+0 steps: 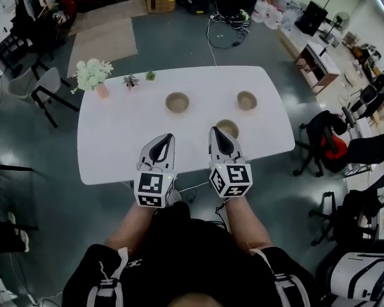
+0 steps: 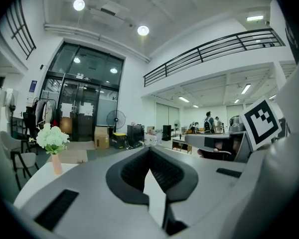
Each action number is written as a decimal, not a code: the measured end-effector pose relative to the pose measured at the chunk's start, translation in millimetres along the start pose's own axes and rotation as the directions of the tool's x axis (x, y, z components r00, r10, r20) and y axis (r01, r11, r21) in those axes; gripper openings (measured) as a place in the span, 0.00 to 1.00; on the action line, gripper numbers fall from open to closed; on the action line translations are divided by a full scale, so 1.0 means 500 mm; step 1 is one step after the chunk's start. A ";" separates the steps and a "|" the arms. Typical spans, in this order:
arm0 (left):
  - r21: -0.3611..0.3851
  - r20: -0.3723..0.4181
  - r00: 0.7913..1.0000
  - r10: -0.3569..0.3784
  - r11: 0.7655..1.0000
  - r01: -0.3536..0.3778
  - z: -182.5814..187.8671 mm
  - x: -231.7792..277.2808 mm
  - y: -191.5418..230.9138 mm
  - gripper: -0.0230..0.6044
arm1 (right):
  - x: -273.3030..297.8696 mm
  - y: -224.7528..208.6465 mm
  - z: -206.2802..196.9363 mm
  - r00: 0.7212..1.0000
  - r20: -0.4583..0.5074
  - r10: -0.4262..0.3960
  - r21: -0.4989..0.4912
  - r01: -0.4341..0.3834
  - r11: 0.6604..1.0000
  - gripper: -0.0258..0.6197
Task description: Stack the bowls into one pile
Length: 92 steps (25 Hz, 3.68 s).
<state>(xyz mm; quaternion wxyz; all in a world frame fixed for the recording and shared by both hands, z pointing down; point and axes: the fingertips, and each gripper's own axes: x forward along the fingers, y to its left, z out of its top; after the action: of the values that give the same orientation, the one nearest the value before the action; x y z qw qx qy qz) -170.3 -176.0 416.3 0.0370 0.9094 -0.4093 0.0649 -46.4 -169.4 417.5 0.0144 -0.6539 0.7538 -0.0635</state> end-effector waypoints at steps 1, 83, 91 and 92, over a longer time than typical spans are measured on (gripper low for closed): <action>-0.004 -0.004 1.000 0.001 1.000 -0.001 0.001 0.033 0.026 0.06 | 0.043 -0.011 -0.002 1.000 -0.007 0.000 0.003 0.000 1.000 0.06; -0.124 -0.138 0.970 0.199 0.968 -0.217 -0.085 0.266 0.265 0.06 | 0.386 -0.185 -0.351 0.698 -0.689 -0.197 -0.615 -0.419 0.668 0.10; -0.090 -0.149 0.988 0.042 0.994 -0.056 -0.071 0.352 0.182 0.06 | 0.287 -0.262 -0.389 0.636 -0.720 -0.278 -0.590 -0.350 0.727 0.11; -0.089 -0.150 0.988 0.027 0.995 -0.040 -0.072 0.360 0.173 0.06 | 0.278 -0.267 -0.392 0.633 -0.719 -0.288 -0.593 -0.343 0.729 0.11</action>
<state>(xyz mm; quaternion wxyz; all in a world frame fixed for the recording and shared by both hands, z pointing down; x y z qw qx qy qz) -120.2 -362.3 479.6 0.1079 0.8924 -0.4231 0.1140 44.3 -310.0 635.7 -0.5506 -0.5051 0.6624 -0.0548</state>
